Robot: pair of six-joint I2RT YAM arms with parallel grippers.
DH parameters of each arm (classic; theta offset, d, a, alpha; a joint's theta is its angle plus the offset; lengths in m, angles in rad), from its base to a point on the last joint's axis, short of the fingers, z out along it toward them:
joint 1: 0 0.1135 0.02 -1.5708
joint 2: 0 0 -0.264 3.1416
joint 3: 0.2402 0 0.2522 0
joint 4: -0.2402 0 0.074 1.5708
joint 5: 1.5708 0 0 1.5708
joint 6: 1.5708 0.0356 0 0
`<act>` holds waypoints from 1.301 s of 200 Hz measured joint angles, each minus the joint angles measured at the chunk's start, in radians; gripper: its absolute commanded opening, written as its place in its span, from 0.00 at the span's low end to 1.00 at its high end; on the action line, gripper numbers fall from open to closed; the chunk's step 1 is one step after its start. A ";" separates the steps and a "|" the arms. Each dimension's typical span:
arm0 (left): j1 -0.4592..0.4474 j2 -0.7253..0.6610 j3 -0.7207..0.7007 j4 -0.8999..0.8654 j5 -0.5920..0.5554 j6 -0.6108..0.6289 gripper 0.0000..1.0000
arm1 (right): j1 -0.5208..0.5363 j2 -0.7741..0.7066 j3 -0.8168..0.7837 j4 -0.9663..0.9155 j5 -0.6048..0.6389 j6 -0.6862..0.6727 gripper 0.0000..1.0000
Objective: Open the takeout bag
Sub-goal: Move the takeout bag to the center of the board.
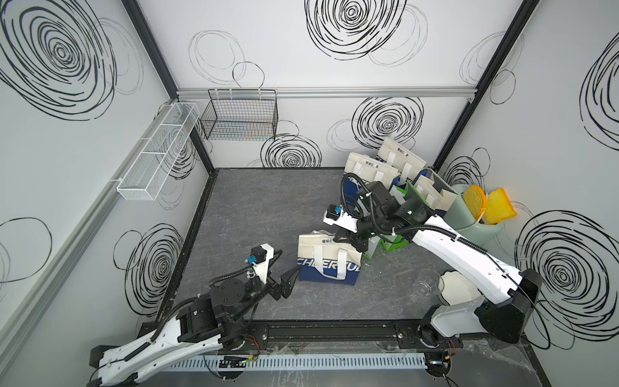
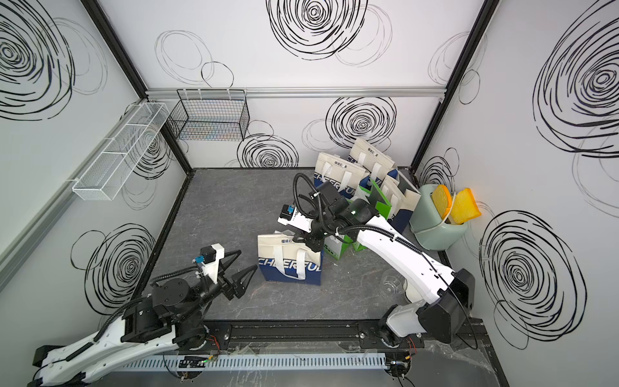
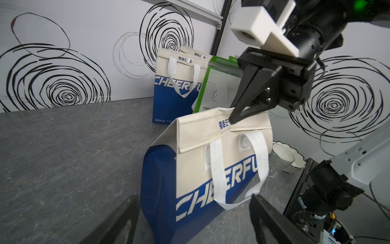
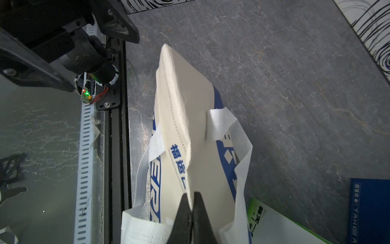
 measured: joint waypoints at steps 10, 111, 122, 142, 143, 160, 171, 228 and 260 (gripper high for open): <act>0.000 0.005 -0.024 0.020 0.008 -0.004 0.89 | 0.000 -0.007 -0.008 -0.003 -0.014 -0.016 0.00; 0.003 0.001 -0.227 0.201 0.039 -0.050 0.77 | 0.000 -0.065 -0.075 -0.002 -0.100 -0.117 0.00; 0.006 -0.004 -0.250 0.234 0.053 -0.053 0.73 | 0.000 -0.069 -0.079 -0.002 -0.105 -0.127 0.00; 0.007 -0.003 -0.274 0.283 0.093 -0.050 0.65 | 0.000 -0.069 -0.082 -0.001 -0.110 -0.136 0.00; 0.007 -0.003 -0.274 0.284 0.095 -0.049 0.64 | 0.000 -0.069 -0.082 -0.001 -0.111 -0.137 0.00; 0.007 0.000 -0.285 0.325 0.133 -0.040 0.58 | 0.000 -0.069 -0.082 -0.002 -0.117 -0.145 0.00; 0.007 0.001 -0.292 0.346 0.151 -0.038 0.47 | 0.000 -0.068 -0.082 -0.002 -0.122 -0.148 0.00; 0.008 -0.046 -0.322 0.377 0.197 -0.024 0.05 | -0.002 -0.052 -0.080 0.010 -0.139 -0.150 0.34; 0.010 -0.073 -0.323 0.351 0.195 -0.022 0.00 | 0.000 -0.067 -0.079 0.108 -0.092 -0.116 0.59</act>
